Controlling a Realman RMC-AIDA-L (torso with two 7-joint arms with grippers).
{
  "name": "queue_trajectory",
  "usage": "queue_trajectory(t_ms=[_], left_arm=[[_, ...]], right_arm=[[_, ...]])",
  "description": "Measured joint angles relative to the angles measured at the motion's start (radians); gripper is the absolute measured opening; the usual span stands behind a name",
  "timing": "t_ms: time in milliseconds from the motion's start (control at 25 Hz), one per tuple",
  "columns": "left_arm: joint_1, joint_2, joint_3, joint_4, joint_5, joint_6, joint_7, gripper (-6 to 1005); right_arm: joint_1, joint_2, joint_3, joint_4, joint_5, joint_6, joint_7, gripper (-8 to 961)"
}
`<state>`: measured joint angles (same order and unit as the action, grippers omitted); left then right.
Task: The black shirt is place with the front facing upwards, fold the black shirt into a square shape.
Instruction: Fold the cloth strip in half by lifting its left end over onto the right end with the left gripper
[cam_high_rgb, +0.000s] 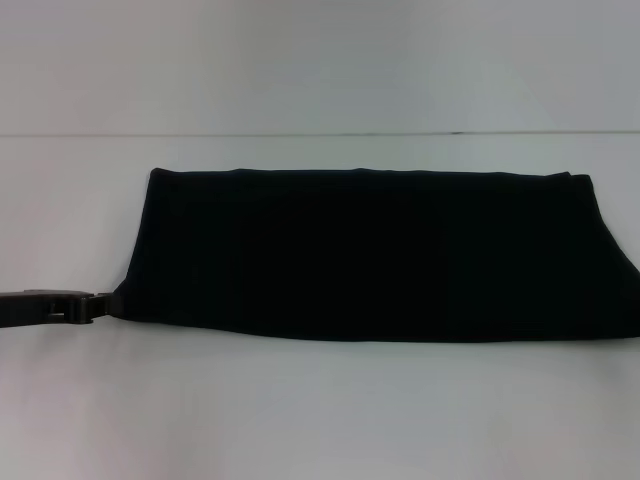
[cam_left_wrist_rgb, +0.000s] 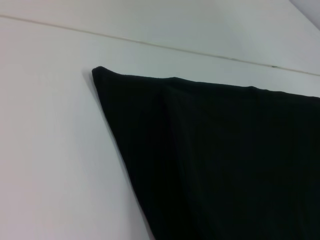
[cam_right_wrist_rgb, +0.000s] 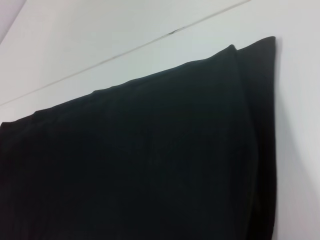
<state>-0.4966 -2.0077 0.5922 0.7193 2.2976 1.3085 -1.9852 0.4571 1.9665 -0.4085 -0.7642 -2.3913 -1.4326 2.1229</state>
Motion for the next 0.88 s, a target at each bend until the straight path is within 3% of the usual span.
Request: queue_trajectory(t_ms=[200,440,640,720,880], left_arm=[[-0.004,0.008,-0.014,0.002,-0.001,0.011,-0.012,153],[-0.005,0.016,-0.112,0.012,-0.002,0.041,-0.020,206],[-0.021,0.038,-0.238,0.013,-0.002,0.192,-0.028,320],[-0.027,0.051,-0.280,0.010,-0.003,0.278,-0.043,366],[-0.031,0.070,-0.285,0.001,0.000,0.372,-0.103,508]], right_arm=[[-0.010,-0.011,0.027,-0.004,-0.003,-0.006,0.015,125],[-0.035,-0.012,0.108,-0.060,0.000,-0.010,0.006,142],[-0.042,-0.017,0.175,-0.118,0.019,-0.077,-0.004,381],[-0.042,-0.017,0.197,-0.132,0.073,-0.134,-0.029,541],[-0.034,-0.017,0.206,-0.081,0.243,-0.237,-0.126,764]])
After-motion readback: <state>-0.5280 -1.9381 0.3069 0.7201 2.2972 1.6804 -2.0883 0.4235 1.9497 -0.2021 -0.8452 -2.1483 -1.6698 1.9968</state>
